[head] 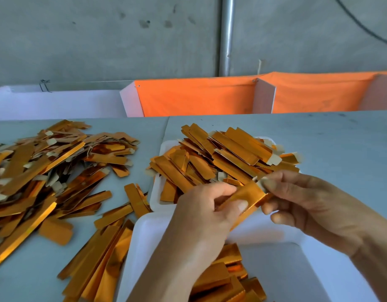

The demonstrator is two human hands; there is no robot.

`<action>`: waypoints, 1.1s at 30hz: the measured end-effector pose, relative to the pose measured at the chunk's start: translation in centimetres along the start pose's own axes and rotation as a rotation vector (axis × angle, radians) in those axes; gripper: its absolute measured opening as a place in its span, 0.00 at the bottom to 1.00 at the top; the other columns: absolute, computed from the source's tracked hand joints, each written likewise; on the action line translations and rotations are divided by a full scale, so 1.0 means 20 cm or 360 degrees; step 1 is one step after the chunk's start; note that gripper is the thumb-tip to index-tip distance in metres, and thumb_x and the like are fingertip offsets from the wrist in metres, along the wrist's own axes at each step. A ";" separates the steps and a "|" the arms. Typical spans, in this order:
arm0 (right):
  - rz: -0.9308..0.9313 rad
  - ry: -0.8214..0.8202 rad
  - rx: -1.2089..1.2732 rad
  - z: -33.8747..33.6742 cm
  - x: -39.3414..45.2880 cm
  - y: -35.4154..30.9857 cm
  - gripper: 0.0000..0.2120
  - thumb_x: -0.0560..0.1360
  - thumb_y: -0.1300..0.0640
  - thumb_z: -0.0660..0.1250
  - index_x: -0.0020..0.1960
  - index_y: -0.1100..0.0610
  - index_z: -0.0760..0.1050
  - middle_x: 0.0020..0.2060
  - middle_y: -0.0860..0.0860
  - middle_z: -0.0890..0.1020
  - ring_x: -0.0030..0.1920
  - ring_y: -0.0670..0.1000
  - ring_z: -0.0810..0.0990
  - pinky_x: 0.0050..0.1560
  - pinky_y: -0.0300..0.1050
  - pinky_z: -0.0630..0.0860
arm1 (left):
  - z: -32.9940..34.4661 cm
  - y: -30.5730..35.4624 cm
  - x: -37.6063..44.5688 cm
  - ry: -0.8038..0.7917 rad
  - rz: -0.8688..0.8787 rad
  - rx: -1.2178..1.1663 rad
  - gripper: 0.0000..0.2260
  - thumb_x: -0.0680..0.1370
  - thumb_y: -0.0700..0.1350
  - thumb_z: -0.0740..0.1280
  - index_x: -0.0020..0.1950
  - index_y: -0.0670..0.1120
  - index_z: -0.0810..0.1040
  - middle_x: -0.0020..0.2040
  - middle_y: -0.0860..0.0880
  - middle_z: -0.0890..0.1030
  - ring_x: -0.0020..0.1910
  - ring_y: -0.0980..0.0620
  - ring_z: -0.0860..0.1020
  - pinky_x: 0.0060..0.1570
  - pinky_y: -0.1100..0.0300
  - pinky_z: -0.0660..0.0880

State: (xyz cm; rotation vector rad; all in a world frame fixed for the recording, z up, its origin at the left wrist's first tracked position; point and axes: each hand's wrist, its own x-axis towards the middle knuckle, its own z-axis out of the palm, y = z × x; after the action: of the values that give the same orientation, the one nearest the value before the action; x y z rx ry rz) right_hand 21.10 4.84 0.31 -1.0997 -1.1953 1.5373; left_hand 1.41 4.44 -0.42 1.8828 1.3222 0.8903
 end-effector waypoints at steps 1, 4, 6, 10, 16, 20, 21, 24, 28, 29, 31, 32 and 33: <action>-0.0015 0.0021 -0.0046 0.01 0.00 0.00 0.07 0.68 0.56 0.68 0.39 0.56 0.84 0.35 0.58 0.83 0.32 0.48 0.82 0.29 0.37 0.78 | 0.00 0.00 0.00 -0.0050 0.0012 -0.0013 0.11 0.75 0.54 0.66 0.57 0.58 0.79 0.45 0.61 0.81 0.46 0.64 0.78 0.40 0.73 0.71; -0.0154 0.0061 -0.0194 0.03 0.01 0.01 0.07 0.66 0.55 0.68 0.38 0.55 0.84 0.35 0.56 0.83 0.34 0.48 0.82 0.34 0.37 0.79 | 0.00 0.01 -0.01 -0.0269 -0.0034 -0.0052 0.08 0.77 0.52 0.66 0.54 0.55 0.79 0.45 0.57 0.83 0.45 0.62 0.81 0.48 0.58 0.79; -0.0273 0.0072 -0.0250 0.03 0.00 0.01 0.07 0.66 0.55 0.68 0.39 0.55 0.84 0.36 0.56 0.83 0.37 0.49 0.83 0.37 0.37 0.79 | 0.00 0.02 -0.02 -0.0359 -0.0041 -0.0087 0.08 0.78 0.55 0.64 0.50 0.54 0.79 0.45 0.55 0.83 0.46 0.58 0.82 0.50 0.51 0.79; -0.0408 0.0075 -0.0157 0.03 0.00 0.01 0.05 0.67 0.57 0.68 0.38 0.54 0.83 0.37 0.56 0.84 0.39 0.50 0.83 0.39 0.37 0.79 | -0.01 0.02 -0.02 -0.0393 -0.0134 -0.0321 0.19 0.75 0.64 0.55 0.60 0.60 0.76 0.50 0.63 0.82 0.50 0.65 0.79 0.55 0.61 0.76; -0.0346 -0.0018 -0.0047 0.02 0.01 0.02 0.17 0.61 0.50 0.78 0.45 0.57 0.83 0.41 0.59 0.83 0.42 0.52 0.83 0.42 0.41 0.81 | -0.01 0.00 -0.02 -0.0317 -0.0127 -0.0384 0.13 0.75 0.56 0.66 0.59 0.65 0.75 0.53 0.66 0.80 0.56 0.65 0.77 0.57 0.63 0.72; -0.0309 -0.0051 0.0055 0.00 0.01 0.02 0.26 0.59 0.51 0.80 0.54 0.59 0.81 0.50 0.61 0.81 0.47 0.55 0.82 0.43 0.44 0.81 | 0.01 0.00 0.00 -0.0162 0.0074 -0.0165 0.16 0.74 0.53 0.69 0.61 0.62 0.76 0.52 0.68 0.80 0.53 0.70 0.75 0.46 0.77 0.69; -0.0308 -0.0044 0.0083 0.00 0.01 0.02 0.25 0.61 0.53 0.79 0.55 0.60 0.80 0.50 0.60 0.82 0.47 0.55 0.81 0.43 0.44 0.81 | 0.02 0.01 0.00 -0.0096 0.0110 -0.0079 0.16 0.74 0.54 0.69 0.62 0.62 0.76 0.52 0.67 0.79 0.52 0.69 0.75 0.43 0.79 0.69; -0.0273 0.0033 0.0213 0.00 0.01 0.02 0.20 0.62 0.57 0.71 0.53 0.61 0.78 0.45 0.60 0.81 0.43 0.54 0.82 0.39 0.44 0.81 | 0.03 0.01 0.00 0.0094 0.0230 0.0173 0.19 0.74 0.55 0.68 0.65 0.61 0.72 0.53 0.66 0.74 0.53 0.66 0.73 0.41 0.77 0.68; -0.0329 -0.0056 0.0100 0.01 0.00 0.01 0.18 0.59 0.52 0.80 0.44 0.59 0.79 0.41 0.60 0.82 0.44 0.54 0.84 0.39 0.44 0.81 | 0.05 0.03 0.00 0.0242 0.0354 0.0318 0.20 0.76 0.56 0.65 0.68 0.60 0.67 0.54 0.66 0.69 0.55 0.64 0.68 0.43 0.76 0.67; -0.0354 -0.0058 0.0040 0.02 0.00 0.01 0.23 0.56 0.48 0.82 0.43 0.58 0.79 0.42 0.60 0.82 0.45 0.55 0.84 0.40 0.43 0.81 | 0.05 0.03 0.00 0.0261 0.0377 0.0328 0.20 0.77 0.56 0.64 0.68 0.60 0.67 0.54 0.66 0.68 0.55 0.65 0.67 0.44 0.76 0.67; -0.0383 -0.0046 -0.0052 0.02 -0.01 0.01 0.26 0.54 0.45 0.83 0.44 0.58 0.79 0.45 0.61 0.83 0.48 0.57 0.84 0.41 0.43 0.81 | 0.05 0.03 0.00 0.0280 0.0403 0.0332 0.18 0.78 0.55 0.62 0.68 0.59 0.67 0.53 0.65 0.68 0.54 0.65 0.67 0.45 0.76 0.67; -0.0390 -0.0056 -0.0079 0.02 -0.01 0.01 0.27 0.54 0.45 0.83 0.45 0.58 0.80 0.46 0.61 0.83 0.49 0.57 0.84 0.41 0.43 0.81 | 0.06 0.04 0.00 0.0276 0.0410 0.0342 0.17 0.79 0.54 0.61 0.68 0.59 0.67 0.53 0.65 0.68 0.54 0.65 0.67 0.45 0.76 0.67; -0.0393 -0.0059 -0.0095 0.03 -0.01 0.01 0.27 0.54 0.45 0.83 0.45 0.58 0.80 0.47 0.60 0.83 0.49 0.58 0.84 0.41 0.43 0.81 | 0.06 0.04 0.00 0.0269 0.0412 0.0349 0.17 0.79 0.54 0.61 0.68 0.59 0.67 0.54 0.64 0.68 0.54 0.65 0.67 0.45 0.76 0.67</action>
State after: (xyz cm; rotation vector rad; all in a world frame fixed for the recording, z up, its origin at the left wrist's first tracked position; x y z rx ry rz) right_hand 20.58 4.55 0.30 -0.9269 -1.3558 1.3448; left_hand 2.72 4.01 -0.43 2.2278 1.3393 1.0927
